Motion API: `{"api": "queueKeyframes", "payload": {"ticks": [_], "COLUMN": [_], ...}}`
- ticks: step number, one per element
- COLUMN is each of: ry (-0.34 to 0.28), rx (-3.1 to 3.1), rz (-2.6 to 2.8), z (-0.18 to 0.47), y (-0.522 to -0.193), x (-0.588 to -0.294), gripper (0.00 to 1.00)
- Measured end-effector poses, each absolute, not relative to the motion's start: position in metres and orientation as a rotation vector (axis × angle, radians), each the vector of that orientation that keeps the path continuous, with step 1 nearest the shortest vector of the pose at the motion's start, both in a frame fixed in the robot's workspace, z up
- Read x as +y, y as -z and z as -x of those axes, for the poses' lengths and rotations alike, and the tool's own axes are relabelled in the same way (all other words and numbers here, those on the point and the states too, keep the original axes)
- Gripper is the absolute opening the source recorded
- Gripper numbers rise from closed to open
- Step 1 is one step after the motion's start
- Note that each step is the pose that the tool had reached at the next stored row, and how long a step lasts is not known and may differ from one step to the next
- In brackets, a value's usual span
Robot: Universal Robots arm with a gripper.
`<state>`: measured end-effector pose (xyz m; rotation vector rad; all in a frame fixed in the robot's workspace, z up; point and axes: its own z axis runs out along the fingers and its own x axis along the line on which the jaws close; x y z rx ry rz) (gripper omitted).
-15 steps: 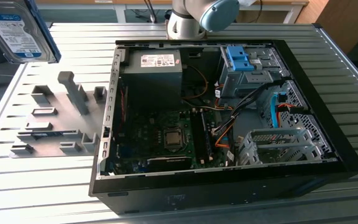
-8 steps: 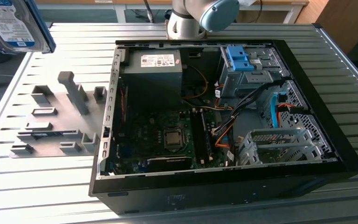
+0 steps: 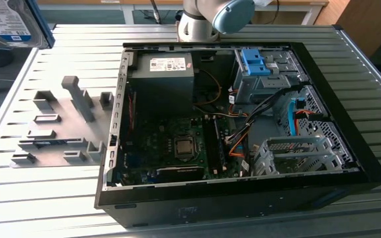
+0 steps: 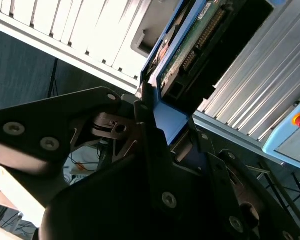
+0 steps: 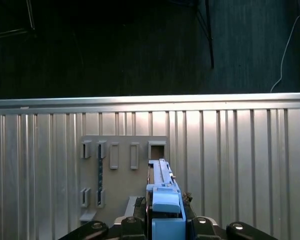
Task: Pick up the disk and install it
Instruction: 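Pick up the disk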
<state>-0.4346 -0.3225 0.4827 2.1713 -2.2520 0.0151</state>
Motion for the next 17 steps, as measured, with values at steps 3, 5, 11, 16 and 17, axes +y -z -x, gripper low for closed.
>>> {"api": "queueKeyframes", "payload": {"ticks": [3,5,11,16,17], "ry": [-0.015,-0.015,-0.015,-0.015,-0.015], "rx": [-2.251,-2.25,-2.25,-2.25,-2.25], "rz": [-2.173,-2.173,-2.173,-2.173,-2.173], "z": [0.435,0.435,0.435,0.435,0.435], "y": [-0.483,-0.487,-0.508,-0.509,-0.509], "x": [-0.326,-0.327,-0.328,-0.336,-0.338], "gripper": [0.36,0.36,0.36,0.36,0.36]}}
